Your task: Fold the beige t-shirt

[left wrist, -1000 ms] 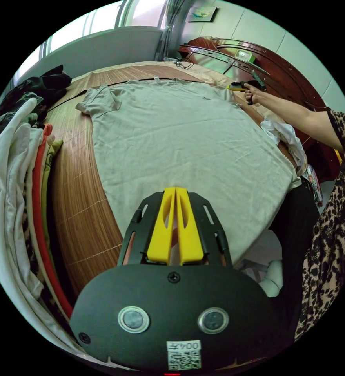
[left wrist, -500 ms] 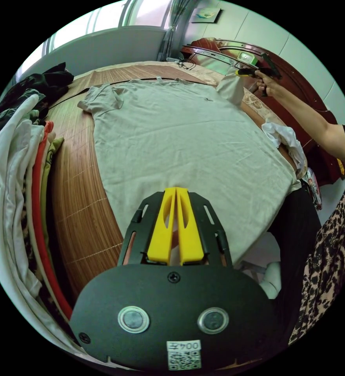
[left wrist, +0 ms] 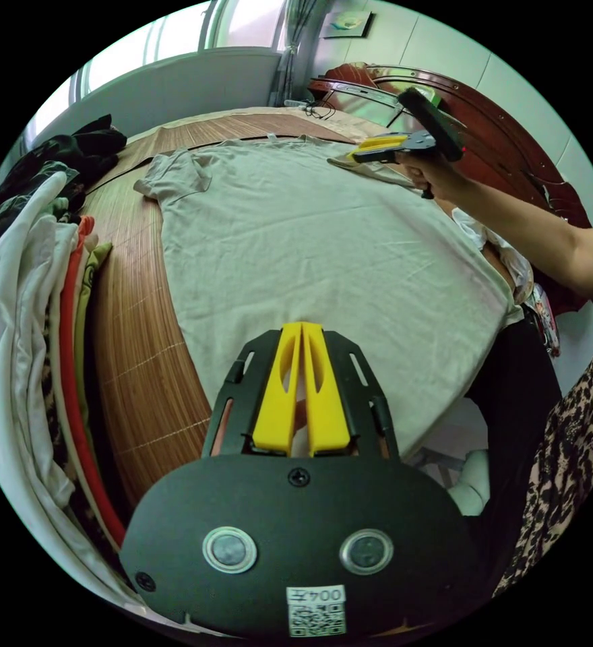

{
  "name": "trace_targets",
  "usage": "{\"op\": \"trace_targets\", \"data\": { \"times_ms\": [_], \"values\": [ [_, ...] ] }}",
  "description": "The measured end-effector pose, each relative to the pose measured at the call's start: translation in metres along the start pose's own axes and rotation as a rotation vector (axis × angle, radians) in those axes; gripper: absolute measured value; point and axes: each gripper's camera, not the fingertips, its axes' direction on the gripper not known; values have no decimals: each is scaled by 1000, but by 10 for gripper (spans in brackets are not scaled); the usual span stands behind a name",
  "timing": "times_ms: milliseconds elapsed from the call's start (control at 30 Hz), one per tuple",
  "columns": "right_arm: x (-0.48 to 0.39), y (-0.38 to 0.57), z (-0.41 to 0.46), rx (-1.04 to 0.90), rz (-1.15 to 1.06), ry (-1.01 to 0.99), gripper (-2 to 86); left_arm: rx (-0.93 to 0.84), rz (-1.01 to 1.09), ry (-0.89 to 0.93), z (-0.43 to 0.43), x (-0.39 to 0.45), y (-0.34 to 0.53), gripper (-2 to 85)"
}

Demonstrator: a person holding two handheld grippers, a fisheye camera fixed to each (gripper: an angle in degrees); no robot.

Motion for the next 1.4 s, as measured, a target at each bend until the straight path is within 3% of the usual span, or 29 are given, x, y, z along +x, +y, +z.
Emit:
{"op": "trace_targets", "data": {
  "times_ms": [167,300,567,667,700,800,933,1067,1300,1400],
  "values": [
    [67,29,-14,82,172,-252,115,1,-5,9,10,-6,6,4],
    [159,58,30,6,304,-423,116,1,-7,12,17,-10,10,4],
    [188,45,77,-125,110,-401,127,0,-6,10,37,-17,21,4],
    [189,41,92,-170,79,-407,71,0,-6,9,46,-20,25,4],
    [188,43,88,-148,60,-413,26,0,-6,10,50,-21,27,4],
    [184,57,59,-47,25,-430,2,0,-6,10,60,-24,32,4],
    [158,90,26,-12,-66,-392,8,1,-9,14,75,-29,40,5],
    [143,114,28,-20,-66,-175,64,1,-7,11,89,-32,47,5],
    [188,83,94,-134,108,-404,127,0,-12,21,121,-41,62,6],
    [186,86,111,-183,105,-452,51,0,-17,29,135,-46,69,6]
  ]
}}
